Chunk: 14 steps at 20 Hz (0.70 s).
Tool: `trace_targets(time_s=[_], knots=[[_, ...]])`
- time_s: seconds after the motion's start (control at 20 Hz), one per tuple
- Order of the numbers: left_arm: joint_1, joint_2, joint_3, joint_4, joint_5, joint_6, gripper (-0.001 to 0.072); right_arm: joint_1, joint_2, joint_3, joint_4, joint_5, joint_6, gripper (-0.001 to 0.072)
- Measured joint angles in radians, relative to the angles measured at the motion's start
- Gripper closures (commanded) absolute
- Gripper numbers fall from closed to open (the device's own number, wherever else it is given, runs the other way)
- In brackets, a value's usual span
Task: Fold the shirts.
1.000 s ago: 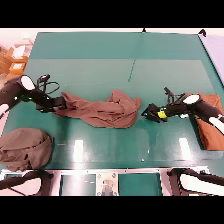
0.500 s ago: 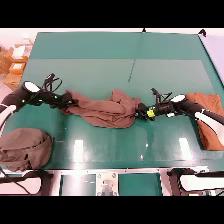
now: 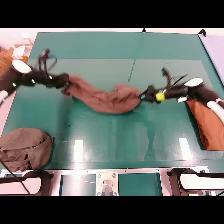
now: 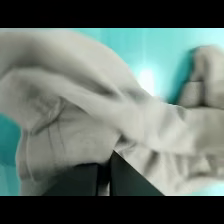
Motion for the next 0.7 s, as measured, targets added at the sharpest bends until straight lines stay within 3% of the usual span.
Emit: trace_targets(time_s=[0.4,0.55,0.7], knots=[[0.000,0.107,0.457,0.175,-0.391,-0.158,0.0683,-0.123,0.348,0.333,-0.050,0.091,0.036,0.0693],[-0.003,0.116,0.462,0.200,-0.527,-0.192,0.0683,-0.138,0.449,0.277,-0.158,0.093,0.082,0.0692],[-0.002,0.118,0.358,0.210,-0.569,-0.206,0.0682,-0.124,0.498,0.106,-0.220,0.082,0.102,0.0692]])
